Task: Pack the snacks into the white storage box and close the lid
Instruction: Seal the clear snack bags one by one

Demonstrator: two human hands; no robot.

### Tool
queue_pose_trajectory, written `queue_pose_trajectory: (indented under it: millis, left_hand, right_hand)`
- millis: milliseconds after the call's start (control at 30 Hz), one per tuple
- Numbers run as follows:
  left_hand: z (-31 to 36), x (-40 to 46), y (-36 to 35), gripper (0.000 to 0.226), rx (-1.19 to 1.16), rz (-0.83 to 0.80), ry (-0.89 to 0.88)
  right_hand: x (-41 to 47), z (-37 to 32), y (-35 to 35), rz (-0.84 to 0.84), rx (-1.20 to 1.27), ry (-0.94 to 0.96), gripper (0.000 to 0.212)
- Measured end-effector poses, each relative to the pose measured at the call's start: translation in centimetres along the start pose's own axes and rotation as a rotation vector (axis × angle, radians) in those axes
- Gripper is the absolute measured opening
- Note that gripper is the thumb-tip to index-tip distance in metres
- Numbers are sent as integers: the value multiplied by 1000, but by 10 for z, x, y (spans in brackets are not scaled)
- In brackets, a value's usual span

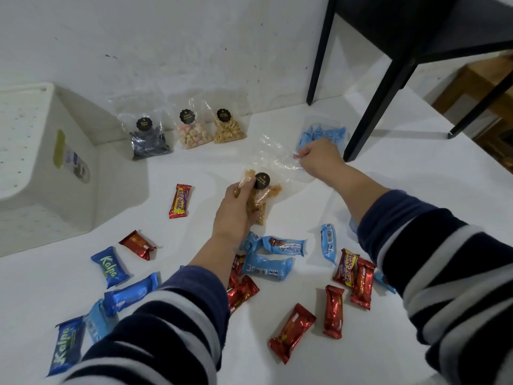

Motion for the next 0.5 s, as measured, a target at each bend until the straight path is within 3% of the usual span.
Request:
queue_pose_trajectory:
  millis: [233, 400, 500]
  left_hand:
    - [-5, -2, 0, 65, -123, 26, 60]
    - [2, -4, -1, 77, 9, 16, 15]
    - [2, -4, -1, 78, 12, 23, 13]
  right_hand:
    - [3, -9, -2, -2, 17, 39, 26]
    - [7, -10, -3, 22, -77, 28, 26]
    - [6, -11, -5, -29, 41, 27, 25]
Point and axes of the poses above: each hand's wrist, its own x-axis towards the middle knuckle, its own y-axis out of the back of the hand, z = x × y, the point moved 8 cm from there along x, towards the middle knuckle, and after that the axes turned 6 degrees about -z, right-handed, at the moved point
